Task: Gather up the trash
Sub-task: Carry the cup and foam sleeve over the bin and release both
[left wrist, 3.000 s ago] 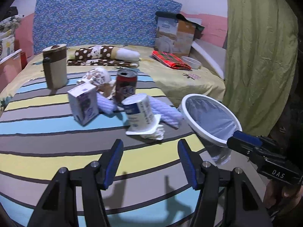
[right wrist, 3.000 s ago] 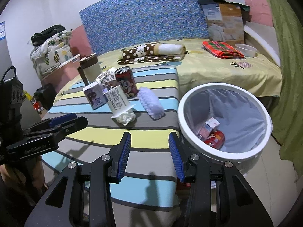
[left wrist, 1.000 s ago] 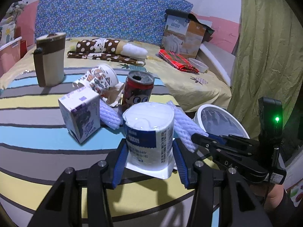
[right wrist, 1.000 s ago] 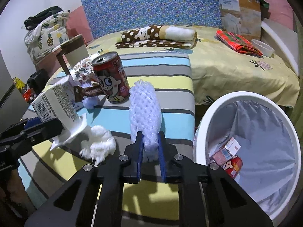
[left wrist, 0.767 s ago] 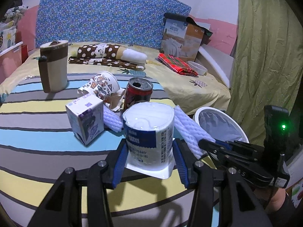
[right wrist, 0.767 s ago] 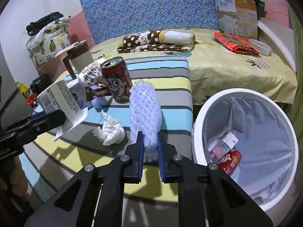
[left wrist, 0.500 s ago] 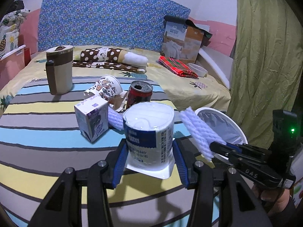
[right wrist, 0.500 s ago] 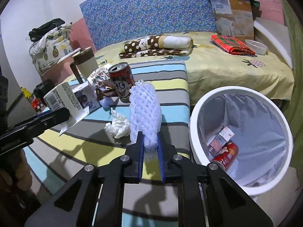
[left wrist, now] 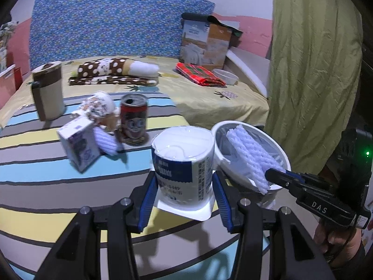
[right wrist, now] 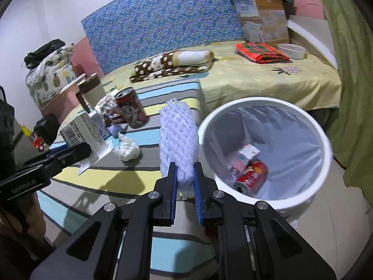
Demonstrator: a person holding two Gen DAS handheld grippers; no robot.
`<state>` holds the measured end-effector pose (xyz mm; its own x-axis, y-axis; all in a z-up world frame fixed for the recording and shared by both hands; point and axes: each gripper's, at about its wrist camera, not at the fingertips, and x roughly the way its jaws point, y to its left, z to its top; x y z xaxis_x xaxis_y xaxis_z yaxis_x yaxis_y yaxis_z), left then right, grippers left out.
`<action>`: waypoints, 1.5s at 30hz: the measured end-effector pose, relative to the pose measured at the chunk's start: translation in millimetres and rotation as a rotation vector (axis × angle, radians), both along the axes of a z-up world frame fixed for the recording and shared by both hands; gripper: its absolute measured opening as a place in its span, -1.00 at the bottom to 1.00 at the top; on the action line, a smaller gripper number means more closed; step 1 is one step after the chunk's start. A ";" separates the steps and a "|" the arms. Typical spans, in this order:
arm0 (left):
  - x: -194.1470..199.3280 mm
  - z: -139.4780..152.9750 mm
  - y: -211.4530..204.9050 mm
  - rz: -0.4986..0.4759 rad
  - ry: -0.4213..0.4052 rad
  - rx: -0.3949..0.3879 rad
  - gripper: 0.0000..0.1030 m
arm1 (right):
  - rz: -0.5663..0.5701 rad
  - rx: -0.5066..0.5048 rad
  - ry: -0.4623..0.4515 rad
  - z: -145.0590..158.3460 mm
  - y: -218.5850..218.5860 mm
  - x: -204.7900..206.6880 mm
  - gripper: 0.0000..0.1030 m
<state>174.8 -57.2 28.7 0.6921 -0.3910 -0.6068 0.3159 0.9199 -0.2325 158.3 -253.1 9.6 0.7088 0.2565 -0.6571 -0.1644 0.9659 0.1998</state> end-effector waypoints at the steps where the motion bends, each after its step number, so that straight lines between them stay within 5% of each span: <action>1: 0.3 0.3 -6.2 -0.011 0.001 0.002 -0.03 | -0.011 -0.002 -0.003 0.7 -3.2 -0.7 -0.70; 33: 61.7 -21.1 -154.0 -0.264 0.044 0.080 -0.02 | -0.220 -0.013 0.069 -18.9 -85.9 12.2 -0.66; 39: 66.0 -25.4 -159.3 -0.295 0.055 0.050 0.26 | -0.215 -0.003 0.060 -18.4 -87.7 10.5 -0.26; 45: 59.4 -20.8 -149.6 -0.300 0.052 0.020 0.27 | -0.233 0.004 0.040 -13.3 -91.8 4.0 -0.22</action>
